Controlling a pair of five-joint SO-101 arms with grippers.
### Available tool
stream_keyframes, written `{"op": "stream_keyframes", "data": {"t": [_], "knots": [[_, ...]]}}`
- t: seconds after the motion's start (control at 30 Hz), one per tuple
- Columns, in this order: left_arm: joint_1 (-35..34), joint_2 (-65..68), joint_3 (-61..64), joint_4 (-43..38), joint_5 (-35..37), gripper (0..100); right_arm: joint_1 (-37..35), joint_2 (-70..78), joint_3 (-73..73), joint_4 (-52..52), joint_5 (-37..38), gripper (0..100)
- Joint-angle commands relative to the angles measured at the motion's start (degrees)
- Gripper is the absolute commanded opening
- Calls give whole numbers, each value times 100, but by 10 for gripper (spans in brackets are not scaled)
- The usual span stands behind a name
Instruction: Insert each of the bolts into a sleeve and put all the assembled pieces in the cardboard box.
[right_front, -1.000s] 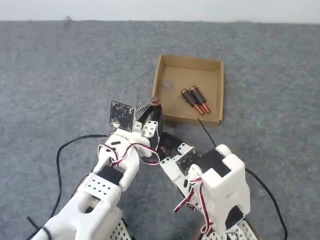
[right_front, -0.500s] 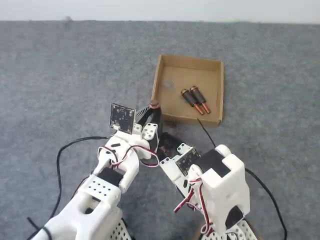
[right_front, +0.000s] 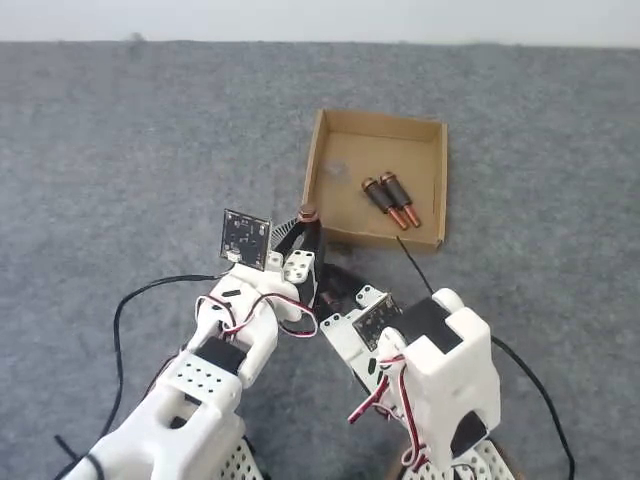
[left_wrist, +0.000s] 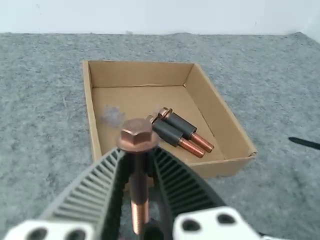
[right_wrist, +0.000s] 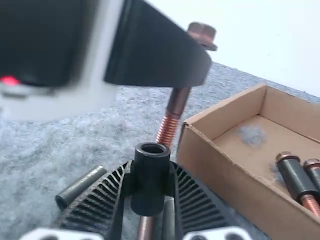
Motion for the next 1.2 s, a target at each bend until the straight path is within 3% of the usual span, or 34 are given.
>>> {"op": "stream_keyframes", "data": {"t": [0.0, 0.13, 0.37, 0.57, 0.73, 1.03, 1.17], "knots": [[-9, -193, -101, -185, 18, 9, 101, -303, -211, -145, 18, 6], [-9, -624, -119, -193, 396, 9, 101, -303, -211, -145, 18, 6], [18, -2532, 4, 1679, 448, 9, 119, -303, -211, -145, 9, 6], [35, -3314, 479, 1767, 448, 9, 92, -303, -176, -171, 18, 6], [70, -2910, 365, 1512, 448, 9, 75, -303, -149, -303, 18, 6], [26, -264, -312, 0, 448, 9, 4, -295, -97, -321, 26, 6], [26, 132, -409, -185, 440, 9, 13, -277, -97, -295, 343, 6]]}}
